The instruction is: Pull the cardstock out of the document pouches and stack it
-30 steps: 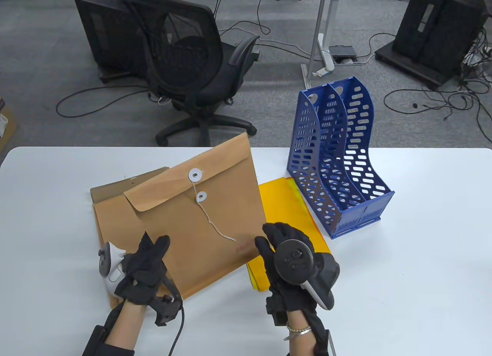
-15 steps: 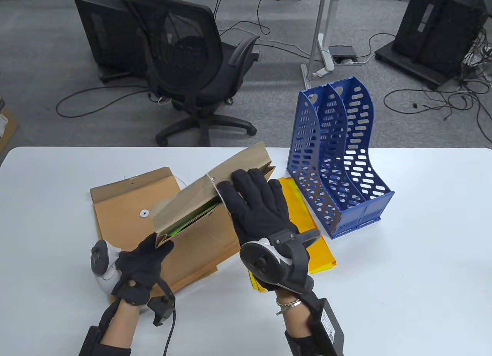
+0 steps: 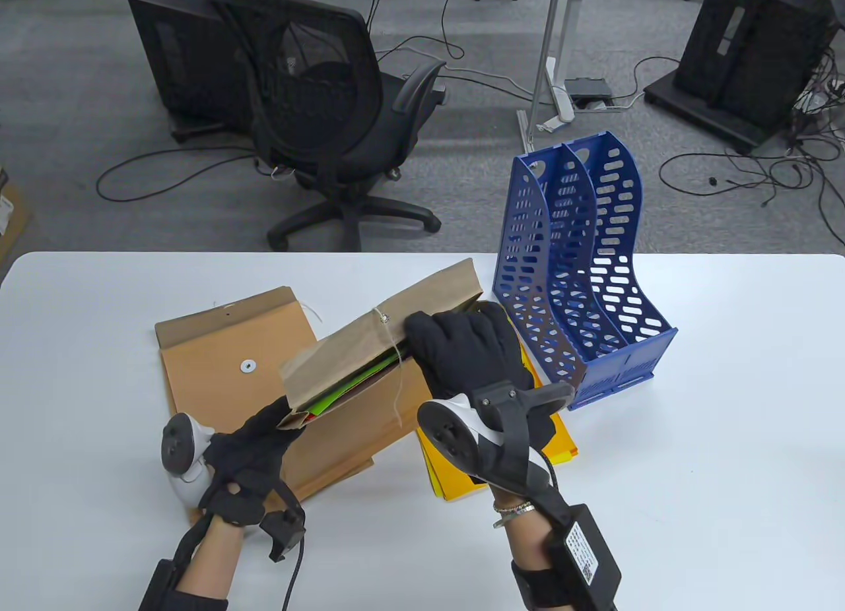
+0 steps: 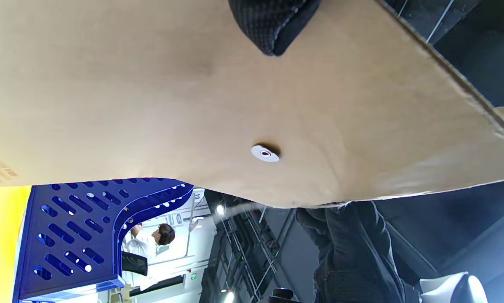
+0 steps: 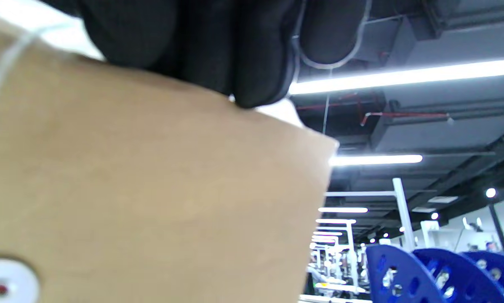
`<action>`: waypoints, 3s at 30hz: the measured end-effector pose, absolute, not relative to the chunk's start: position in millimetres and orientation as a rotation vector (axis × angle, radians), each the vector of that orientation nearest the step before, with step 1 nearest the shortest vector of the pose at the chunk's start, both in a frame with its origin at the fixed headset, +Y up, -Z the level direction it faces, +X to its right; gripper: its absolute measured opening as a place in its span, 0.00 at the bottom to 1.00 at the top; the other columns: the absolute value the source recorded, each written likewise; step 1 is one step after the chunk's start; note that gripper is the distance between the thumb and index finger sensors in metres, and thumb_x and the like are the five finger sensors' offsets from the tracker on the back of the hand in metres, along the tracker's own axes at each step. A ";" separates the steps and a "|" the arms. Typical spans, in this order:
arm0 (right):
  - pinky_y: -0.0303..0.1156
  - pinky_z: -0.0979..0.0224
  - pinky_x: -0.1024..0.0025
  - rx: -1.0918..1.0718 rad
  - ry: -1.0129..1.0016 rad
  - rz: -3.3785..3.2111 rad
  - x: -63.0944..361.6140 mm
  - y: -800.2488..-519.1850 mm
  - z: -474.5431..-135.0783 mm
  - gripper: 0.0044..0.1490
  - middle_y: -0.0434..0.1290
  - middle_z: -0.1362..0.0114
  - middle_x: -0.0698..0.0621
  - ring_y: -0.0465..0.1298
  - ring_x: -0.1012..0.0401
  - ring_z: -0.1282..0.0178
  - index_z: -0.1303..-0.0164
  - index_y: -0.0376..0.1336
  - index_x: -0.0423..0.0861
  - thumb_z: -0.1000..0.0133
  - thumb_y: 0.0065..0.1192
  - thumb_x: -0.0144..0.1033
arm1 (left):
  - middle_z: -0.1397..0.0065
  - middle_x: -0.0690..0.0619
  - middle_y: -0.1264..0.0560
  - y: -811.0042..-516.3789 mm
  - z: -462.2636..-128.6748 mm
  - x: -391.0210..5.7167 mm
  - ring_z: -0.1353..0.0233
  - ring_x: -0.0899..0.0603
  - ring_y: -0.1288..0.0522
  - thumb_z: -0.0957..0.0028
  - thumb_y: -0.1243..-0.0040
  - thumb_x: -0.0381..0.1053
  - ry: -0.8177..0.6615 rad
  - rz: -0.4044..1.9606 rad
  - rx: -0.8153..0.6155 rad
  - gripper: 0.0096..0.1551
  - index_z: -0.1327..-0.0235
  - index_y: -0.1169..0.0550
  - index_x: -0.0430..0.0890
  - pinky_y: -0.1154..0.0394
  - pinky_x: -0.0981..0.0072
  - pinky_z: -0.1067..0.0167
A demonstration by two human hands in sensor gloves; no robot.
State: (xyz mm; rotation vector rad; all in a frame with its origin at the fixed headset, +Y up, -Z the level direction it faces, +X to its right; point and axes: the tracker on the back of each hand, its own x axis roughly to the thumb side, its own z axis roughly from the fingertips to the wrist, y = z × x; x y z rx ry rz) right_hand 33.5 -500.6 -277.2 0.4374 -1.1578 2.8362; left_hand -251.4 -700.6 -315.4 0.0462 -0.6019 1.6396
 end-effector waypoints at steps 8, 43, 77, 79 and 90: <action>0.58 0.15 0.45 0.743 -0.616 2.905 27.4 -492.6 -287.5 0.46 0.64 0.15 0.49 0.63 0.49 0.14 0.18 0.58 0.53 0.49 0.63 0.53 | 0.21 0.58 0.26 -701.0 -315.8 -259.6 0.22 0.46 0.27 0.44 0.42 0.45 -0.593 1.693 0.081 0.24 0.38 0.23 0.70 0.30 0.49 0.30; 0.74 0.29 0.54 0.926 -0.218 3.074 -3.7 -441.4 -296.1 0.24 0.83 0.39 0.52 0.82 0.53 0.36 0.43 0.77 0.53 0.47 0.65 0.43 | 0.24 0.57 0.23 -688.7 -313.6 -246.4 0.25 0.46 0.23 0.46 0.37 0.48 -0.648 1.546 0.021 0.27 0.32 0.25 0.65 0.28 0.49 0.33; 0.82 0.43 0.61 0.150 -1.565 2.264 121.3 -407.9 -227.9 0.29 0.82 0.38 0.52 0.84 0.54 0.42 0.27 0.65 0.59 0.42 0.60 0.43 | 0.37 0.54 0.15 -715.7 -309.1 -318.7 0.43 0.46 0.15 0.47 0.38 0.48 -0.192 1.646 0.117 0.25 0.34 0.23 0.59 0.19 0.60 0.49; 0.83 0.45 0.60 0.082 -1.579 2.205 132.8 -414.0 -232.0 0.29 0.83 0.39 0.50 0.85 0.53 0.44 0.28 0.65 0.56 0.42 0.60 0.42 | 0.38 0.53 0.15 -718.2 -309.4 -320.0 0.44 0.46 0.15 0.47 0.38 0.48 -0.167 1.690 0.117 0.25 0.34 0.23 0.57 0.19 0.60 0.50; 0.84 0.40 0.62 0.323 -1.258 2.571 145.0 -552.9 -281.7 0.29 0.75 0.29 0.51 0.82 0.53 0.37 0.29 0.62 0.64 0.42 0.57 0.40 | 0.35 0.54 0.17 -721.8 -301.7 -348.5 0.41 0.47 0.16 0.44 0.40 0.49 -0.108 1.875 0.195 0.25 0.31 0.27 0.58 0.20 0.61 0.47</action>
